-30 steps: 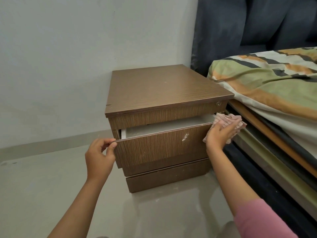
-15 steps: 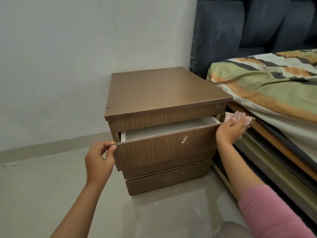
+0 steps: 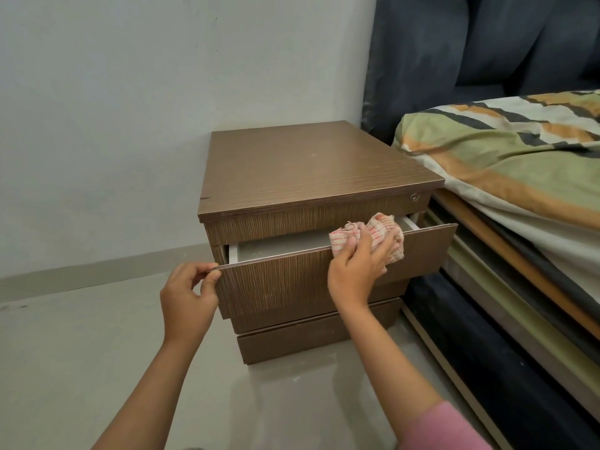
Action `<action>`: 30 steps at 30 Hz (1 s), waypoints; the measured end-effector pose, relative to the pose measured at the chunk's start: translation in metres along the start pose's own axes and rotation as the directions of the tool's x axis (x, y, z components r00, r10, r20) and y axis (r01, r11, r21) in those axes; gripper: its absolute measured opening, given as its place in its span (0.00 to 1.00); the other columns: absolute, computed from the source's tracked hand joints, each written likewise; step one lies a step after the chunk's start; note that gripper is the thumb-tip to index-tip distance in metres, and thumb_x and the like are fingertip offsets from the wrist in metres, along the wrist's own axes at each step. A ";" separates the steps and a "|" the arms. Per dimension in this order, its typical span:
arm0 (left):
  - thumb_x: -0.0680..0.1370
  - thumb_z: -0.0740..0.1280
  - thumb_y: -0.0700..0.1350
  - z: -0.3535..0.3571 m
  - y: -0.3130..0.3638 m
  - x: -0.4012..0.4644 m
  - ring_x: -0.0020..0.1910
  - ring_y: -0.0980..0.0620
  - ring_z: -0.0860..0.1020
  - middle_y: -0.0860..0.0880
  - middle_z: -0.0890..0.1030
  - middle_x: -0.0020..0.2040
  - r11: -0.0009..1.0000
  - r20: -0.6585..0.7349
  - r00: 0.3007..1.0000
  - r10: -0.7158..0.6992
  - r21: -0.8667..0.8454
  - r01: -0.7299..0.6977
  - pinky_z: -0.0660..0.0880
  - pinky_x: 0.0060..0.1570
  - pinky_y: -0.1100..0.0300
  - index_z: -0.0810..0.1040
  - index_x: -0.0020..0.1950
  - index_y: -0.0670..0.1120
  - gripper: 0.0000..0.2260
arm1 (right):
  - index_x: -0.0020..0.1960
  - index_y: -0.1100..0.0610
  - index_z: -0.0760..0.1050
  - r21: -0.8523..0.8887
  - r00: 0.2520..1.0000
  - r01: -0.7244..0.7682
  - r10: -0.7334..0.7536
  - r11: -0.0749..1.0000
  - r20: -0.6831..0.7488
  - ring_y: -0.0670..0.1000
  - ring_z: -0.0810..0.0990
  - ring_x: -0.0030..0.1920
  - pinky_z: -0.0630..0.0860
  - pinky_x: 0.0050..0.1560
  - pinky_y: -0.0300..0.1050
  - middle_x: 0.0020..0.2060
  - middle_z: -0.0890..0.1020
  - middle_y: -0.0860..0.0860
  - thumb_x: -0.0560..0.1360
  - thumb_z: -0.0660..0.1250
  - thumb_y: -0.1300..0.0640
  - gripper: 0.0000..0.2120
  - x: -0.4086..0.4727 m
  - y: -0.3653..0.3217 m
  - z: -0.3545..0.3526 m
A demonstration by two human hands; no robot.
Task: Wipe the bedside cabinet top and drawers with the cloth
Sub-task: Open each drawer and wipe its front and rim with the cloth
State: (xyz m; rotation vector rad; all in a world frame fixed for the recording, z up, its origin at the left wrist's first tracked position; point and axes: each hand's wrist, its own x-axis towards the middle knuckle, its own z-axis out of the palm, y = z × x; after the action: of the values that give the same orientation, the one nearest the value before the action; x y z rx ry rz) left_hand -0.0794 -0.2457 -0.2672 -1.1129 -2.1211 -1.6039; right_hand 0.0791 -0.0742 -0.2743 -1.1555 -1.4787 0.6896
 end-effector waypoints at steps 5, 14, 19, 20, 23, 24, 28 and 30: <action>0.73 0.69 0.33 0.000 -0.002 0.000 0.42 0.50 0.77 0.47 0.79 0.42 1.000 0.004 1.000 0.006 -0.002 -0.006 0.70 0.43 0.76 0.80 0.45 0.42 0.05 | 0.68 0.53 0.67 -0.089 0.998 -0.021 0.016 0.996 -0.058 0.59 0.42 0.76 0.44 0.68 0.70 0.77 0.45 0.57 0.80 0.53 0.51 0.17 0.012 0.006 -0.004; 0.72 0.69 0.33 0.000 -0.001 0.000 0.42 0.51 0.77 0.49 0.78 0.41 1.000 -0.001 1.000 0.004 -0.011 -0.004 0.70 0.44 0.76 0.79 0.44 0.46 0.08 | 0.69 0.49 0.66 -0.158 0.993 -0.067 0.050 0.985 -0.106 0.62 0.44 0.76 0.42 0.69 0.69 0.76 0.46 0.59 0.79 0.52 0.49 0.19 0.056 0.038 -0.035; 0.72 0.69 0.33 0.000 0.000 0.000 0.42 0.50 0.77 0.48 0.78 0.41 1.000 0.003 1.000 0.009 0.002 -0.009 0.71 0.44 0.76 0.80 0.45 0.44 0.06 | 0.69 0.49 0.65 -0.180 0.989 -0.087 0.064 0.980 -0.130 0.62 0.46 0.75 0.44 0.69 0.70 0.76 0.46 0.60 0.78 0.52 0.49 0.20 0.075 0.050 -0.050; 0.72 0.69 0.33 0.000 0.000 0.000 0.42 0.50 0.77 0.48 0.78 0.41 1.000 0.005 1.000 0.011 0.005 -0.011 0.70 0.44 0.76 0.80 0.45 0.43 0.06 | 0.69 0.49 0.65 -0.177 0.988 -0.095 0.071 0.980 -0.135 0.62 0.46 0.75 0.44 0.69 0.70 0.76 0.46 0.60 0.78 0.52 0.49 0.20 0.079 0.052 -0.052; 0.72 0.69 0.33 0.000 -0.001 0.000 0.43 0.50 0.77 0.48 0.79 0.42 1.000 0.008 1.000 0.012 0.004 -0.012 0.71 0.44 0.76 0.80 0.45 0.44 0.07 | 0.70 0.49 0.65 -0.166 0.985 -0.115 0.092 0.979 -0.144 0.63 0.47 0.75 0.44 0.69 0.69 0.76 0.46 0.60 0.78 0.53 0.49 0.21 0.088 0.056 -0.057; 0.72 0.69 0.33 -0.001 -0.001 0.000 0.43 0.50 0.77 0.48 0.79 0.42 1.000 0.008 1.000 0.011 0.003 -0.011 0.71 0.44 0.75 0.80 0.44 0.44 0.07 | 0.70 0.49 0.64 -0.163 0.985 -0.121 0.097 0.979 -0.145 0.63 0.47 0.75 0.44 0.69 0.69 0.76 0.46 0.60 0.77 0.54 0.49 0.22 0.091 0.058 -0.060; 0.72 0.69 0.33 0.000 0.000 0.000 0.43 0.50 0.78 0.49 0.79 0.42 1.000 0.008 1.000 0.005 0.005 -0.005 0.71 0.45 0.75 0.80 0.45 0.44 0.06 | 0.72 0.49 0.61 -0.135 0.981 -0.138 0.117 0.981 -0.153 0.63 0.48 0.75 0.47 0.70 0.68 0.76 0.46 0.60 0.78 0.54 0.48 0.23 0.106 0.065 -0.069; 0.73 0.69 0.34 0.000 0.001 0.000 0.43 0.50 0.77 0.48 0.79 0.42 1.000 0.006 1.000 0.001 0.006 -0.001 0.70 0.44 0.76 0.80 0.45 0.43 0.06 | 0.74 0.49 0.59 -0.101 0.975 -0.155 0.136 0.983 -0.178 0.64 0.50 0.75 0.52 0.70 0.66 0.76 0.47 0.61 0.78 0.53 0.48 0.25 0.114 0.067 -0.072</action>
State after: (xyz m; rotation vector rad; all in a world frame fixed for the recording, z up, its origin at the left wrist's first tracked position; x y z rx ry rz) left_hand -0.0783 -0.2459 -0.2667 -1.1174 -2.1278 -1.5944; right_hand 0.1741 0.0424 -0.2716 -1.3872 -1.3113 0.5949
